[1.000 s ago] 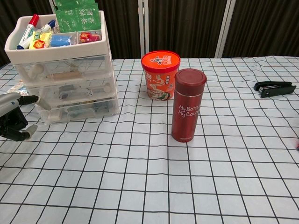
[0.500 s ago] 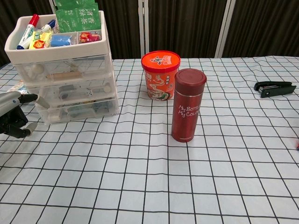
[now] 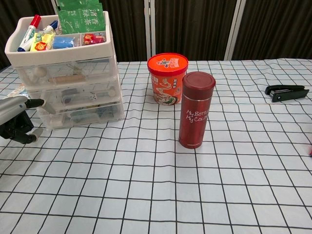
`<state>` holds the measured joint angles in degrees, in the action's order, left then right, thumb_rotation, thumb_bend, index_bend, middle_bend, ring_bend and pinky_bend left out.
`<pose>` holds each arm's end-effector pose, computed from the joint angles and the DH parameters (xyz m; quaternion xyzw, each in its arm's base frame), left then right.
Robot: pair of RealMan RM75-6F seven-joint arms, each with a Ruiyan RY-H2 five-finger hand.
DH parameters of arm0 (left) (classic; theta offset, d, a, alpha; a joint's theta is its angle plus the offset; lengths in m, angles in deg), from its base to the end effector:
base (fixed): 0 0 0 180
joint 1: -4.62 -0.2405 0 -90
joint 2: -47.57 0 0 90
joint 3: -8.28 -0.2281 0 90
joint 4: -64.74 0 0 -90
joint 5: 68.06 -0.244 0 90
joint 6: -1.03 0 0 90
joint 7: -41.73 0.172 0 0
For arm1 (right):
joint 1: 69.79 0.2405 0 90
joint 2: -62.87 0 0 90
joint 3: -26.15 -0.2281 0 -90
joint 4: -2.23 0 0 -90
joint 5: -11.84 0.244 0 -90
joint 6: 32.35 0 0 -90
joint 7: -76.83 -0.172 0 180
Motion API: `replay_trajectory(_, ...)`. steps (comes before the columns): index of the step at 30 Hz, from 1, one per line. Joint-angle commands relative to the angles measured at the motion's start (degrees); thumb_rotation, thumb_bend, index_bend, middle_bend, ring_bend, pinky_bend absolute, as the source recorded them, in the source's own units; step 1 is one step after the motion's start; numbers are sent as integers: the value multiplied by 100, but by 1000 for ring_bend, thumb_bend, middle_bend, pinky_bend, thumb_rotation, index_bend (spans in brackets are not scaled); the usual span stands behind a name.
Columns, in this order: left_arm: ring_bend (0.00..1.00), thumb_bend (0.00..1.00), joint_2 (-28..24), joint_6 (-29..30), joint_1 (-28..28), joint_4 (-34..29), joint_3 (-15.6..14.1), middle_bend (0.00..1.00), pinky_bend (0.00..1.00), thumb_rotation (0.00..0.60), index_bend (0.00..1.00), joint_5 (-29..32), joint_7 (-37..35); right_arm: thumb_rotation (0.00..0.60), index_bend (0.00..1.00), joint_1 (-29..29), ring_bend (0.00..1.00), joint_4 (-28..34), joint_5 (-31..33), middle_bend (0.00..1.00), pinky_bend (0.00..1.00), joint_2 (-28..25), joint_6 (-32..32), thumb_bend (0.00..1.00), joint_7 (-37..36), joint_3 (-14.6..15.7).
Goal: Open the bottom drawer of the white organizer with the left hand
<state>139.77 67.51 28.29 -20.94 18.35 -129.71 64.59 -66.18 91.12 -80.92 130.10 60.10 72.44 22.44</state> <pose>-0.2126 0.3008 -0.0489 -0.6260 -0.4756 -0.3361 0.5186 -0.2817 -0.2047 0.1197 0.5825 -0.3480 0.4665 0.5674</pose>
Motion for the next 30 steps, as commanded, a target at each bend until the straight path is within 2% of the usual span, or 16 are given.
replay_trajectory(1,1000,546,22,-43,36,28,9,975,933,600,254,87,55,600,22,0,0,3,2,0,0,-2,-1,54,-2,-1)
replay_trajectory(19,1000,546,22,-60,126,66,-1,975,933,600,259,281,58,600,22,5,0,6,3,0,0,4,-25,55,9,4)
replay_trajectory(22,1000,546,20,-115,150,70,4,975,933,600,303,363,70,600,22,5,0,9,1,0,0,5,-28,54,14,6)
replay_trajectory(25,1000,546,20,-154,173,53,7,975,933,600,400,427,71,600,22,3,0,15,6,0,0,-1,-29,55,4,6)
replay_trajectory(30,1000,546,2,-157,186,-5,9,975,932,600,436,443,8,600,22,3,0,20,11,0,0,-13,-31,55,-6,4)
